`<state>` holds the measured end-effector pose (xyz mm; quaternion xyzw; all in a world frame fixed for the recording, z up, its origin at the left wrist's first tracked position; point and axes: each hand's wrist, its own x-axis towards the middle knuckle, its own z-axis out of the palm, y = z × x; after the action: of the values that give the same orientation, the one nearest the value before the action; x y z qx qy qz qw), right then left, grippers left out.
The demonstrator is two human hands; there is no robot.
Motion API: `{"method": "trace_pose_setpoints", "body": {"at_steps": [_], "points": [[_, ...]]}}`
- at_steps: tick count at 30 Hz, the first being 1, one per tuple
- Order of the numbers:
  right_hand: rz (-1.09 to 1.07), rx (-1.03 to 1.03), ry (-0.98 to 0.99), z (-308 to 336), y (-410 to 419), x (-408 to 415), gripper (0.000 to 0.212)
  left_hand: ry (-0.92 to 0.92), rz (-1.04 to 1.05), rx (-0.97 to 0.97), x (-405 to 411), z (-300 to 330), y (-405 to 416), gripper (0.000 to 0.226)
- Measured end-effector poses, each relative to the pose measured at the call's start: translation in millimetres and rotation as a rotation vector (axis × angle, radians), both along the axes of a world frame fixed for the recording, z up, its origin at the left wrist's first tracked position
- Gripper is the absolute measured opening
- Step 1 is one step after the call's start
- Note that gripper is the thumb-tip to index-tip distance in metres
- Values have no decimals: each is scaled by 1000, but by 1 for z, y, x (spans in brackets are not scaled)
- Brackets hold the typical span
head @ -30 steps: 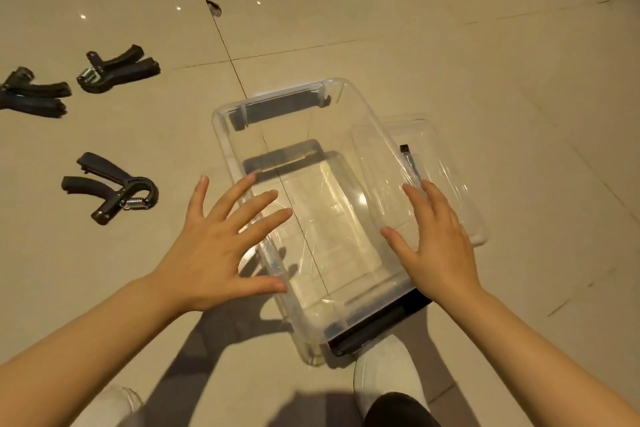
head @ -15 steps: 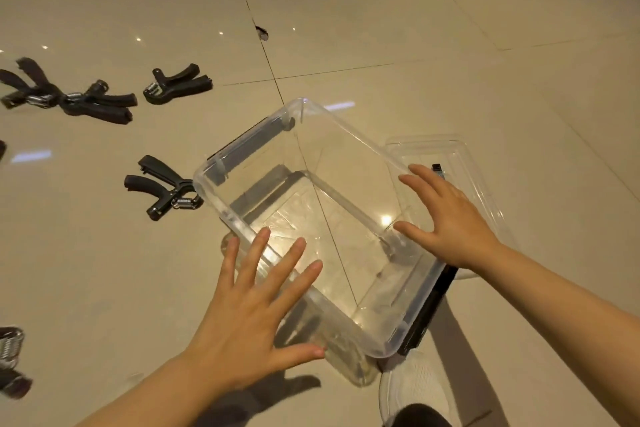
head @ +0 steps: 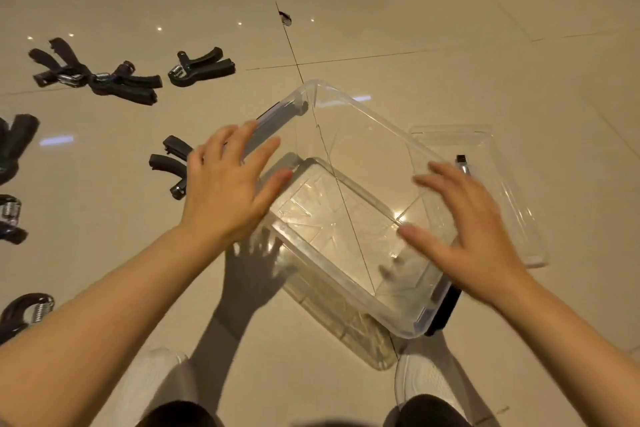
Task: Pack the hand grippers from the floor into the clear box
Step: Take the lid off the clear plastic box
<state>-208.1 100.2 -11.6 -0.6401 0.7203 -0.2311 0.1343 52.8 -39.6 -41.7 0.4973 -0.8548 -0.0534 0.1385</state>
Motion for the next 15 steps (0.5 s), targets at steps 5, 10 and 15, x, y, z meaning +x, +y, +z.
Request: {"method": "trace_pose_setpoints", "body": {"at_steps": [5,10,15], "points": [[280,30,162,-34,39,49,71,-15,6,116,-1,-19,-17,73],[299,-58,235,-46,27,30,65,-27,54,112,2,-20,-10,75],[337,-79,252,-47,20,19,63,-25,102,155,1,-19,-1,80]]}}
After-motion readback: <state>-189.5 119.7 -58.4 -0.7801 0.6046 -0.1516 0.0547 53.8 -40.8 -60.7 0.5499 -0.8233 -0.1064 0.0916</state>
